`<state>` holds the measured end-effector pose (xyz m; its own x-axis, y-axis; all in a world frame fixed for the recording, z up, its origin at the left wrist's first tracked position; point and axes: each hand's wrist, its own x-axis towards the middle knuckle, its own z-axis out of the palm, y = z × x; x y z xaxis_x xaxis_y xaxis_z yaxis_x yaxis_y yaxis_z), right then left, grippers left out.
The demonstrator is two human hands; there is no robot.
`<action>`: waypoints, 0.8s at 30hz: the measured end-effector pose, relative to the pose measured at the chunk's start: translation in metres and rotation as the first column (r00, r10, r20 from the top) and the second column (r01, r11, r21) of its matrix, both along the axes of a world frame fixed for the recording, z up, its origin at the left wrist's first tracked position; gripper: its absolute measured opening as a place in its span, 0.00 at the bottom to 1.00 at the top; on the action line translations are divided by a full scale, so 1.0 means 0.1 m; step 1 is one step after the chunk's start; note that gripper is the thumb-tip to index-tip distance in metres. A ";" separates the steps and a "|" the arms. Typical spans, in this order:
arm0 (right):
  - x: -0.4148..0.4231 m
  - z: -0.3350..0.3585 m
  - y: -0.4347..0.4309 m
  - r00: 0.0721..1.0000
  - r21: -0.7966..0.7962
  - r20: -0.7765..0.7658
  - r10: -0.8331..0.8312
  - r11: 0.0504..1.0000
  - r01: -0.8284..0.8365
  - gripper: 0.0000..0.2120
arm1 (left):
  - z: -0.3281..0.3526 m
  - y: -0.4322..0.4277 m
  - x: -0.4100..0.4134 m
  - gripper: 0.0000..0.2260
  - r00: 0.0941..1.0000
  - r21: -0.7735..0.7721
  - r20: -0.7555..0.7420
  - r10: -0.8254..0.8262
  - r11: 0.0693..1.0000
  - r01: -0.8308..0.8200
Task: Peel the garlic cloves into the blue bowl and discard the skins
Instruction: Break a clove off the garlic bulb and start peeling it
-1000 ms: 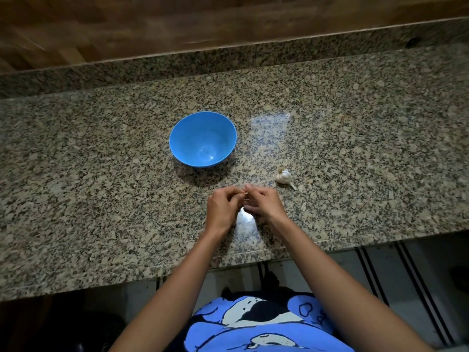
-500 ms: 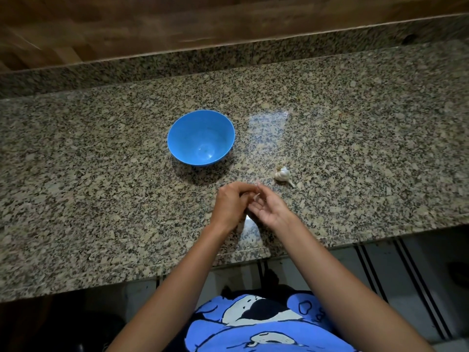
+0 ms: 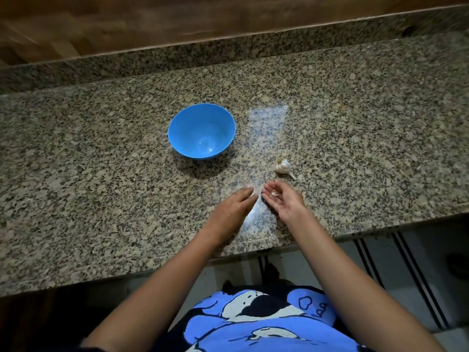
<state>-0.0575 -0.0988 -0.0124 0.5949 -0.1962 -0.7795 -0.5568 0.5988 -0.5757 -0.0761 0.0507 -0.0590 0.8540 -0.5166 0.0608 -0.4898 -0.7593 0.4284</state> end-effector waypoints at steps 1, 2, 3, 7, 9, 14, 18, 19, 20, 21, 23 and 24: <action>-0.01 0.01 0.02 1.000 0.000 -0.002 0.013 1.000 -0.013 0.08 | 0.02 0.06 -0.03 0.14 0.997 0.002 0.064 -0.044 0.999 0.044; -0.02 0.00 0.03 1.000 -0.002 -0.006 0.029 1.000 -0.029 0.08 | 0.02 0.13 -0.04 0.13 0.987 0.016 0.141 -0.081 0.997 0.079; -0.03 0.00 0.03 0.999 -0.005 -0.012 0.046 0.999 -0.046 0.07 | 0.01 0.21 -0.05 0.10 0.975 0.034 0.197 -0.099 0.995 0.094; -0.06 -0.01 0.09 0.981 -0.065 -0.032 0.192 0.979 -0.194 0.09 | 0.18 0.25 -0.02 0.06 0.963 -0.133 0.014 0.268 0.955 -0.264; -0.08 0.01 0.18 0.970 -0.063 -0.040 0.242 0.968 -0.244 0.10 | 0.35 0.12 0.01 0.07 0.831 -0.312 -0.259 0.492 0.772 -0.554; -0.14 0.04 0.29 0.985 0.175 -0.032 0.167 0.972 -0.159 0.08 | 0.61 -0.20 -0.04 0.09 0.842 -0.362 -0.411 0.349 0.785 -0.502; -0.16 0.06 0.29 0.992 0.282 -0.046 0.116 0.954 -0.099 0.04 | 0.57 -0.19 -0.09 0.07 0.862 -0.342 -0.311 0.401 0.799 -0.495; -0.16 0.06 0.29 0.991 0.293 -0.040 0.124 0.950 -0.107 0.04 | 0.54 -0.16 -0.08 0.05 0.855 -0.349 -0.302 0.422 0.785 -0.511; -0.17 0.06 0.29 0.991 0.297 -0.034 0.132 0.948 -0.116 0.04 | 0.51 -0.13 -0.08 0.04 0.846 -0.361 -0.313 0.431 0.770 -0.526; -0.17 0.05 0.30 0.990 0.292 -0.028 0.141 0.948 -0.127 0.04 | 0.48 -0.10 -0.08 0.04 0.835 -0.386 -0.347 0.427 0.746 -0.542; -0.17 0.04 0.29 0.988 0.281 -0.012 0.156 0.949 -0.147 0.05 | 0.44 -0.03 -0.11 0.07 0.793 -0.449 -0.431 0.431 0.659 -0.603; -0.17 0.05 0.29 0.987 0.273 -0.004 0.160 0.950 -0.153 0.04 | 0.43 0.03 -0.13 0.08 0.764 -0.470 -0.433 0.479 0.603 -0.645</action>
<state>-0.0744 -0.0695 -0.0079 0.5801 0.1188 -0.8059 -0.6687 0.6344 -0.3878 -0.0892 0.0542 -0.0159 0.9874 0.1365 -0.0801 0.1308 -0.4186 0.8987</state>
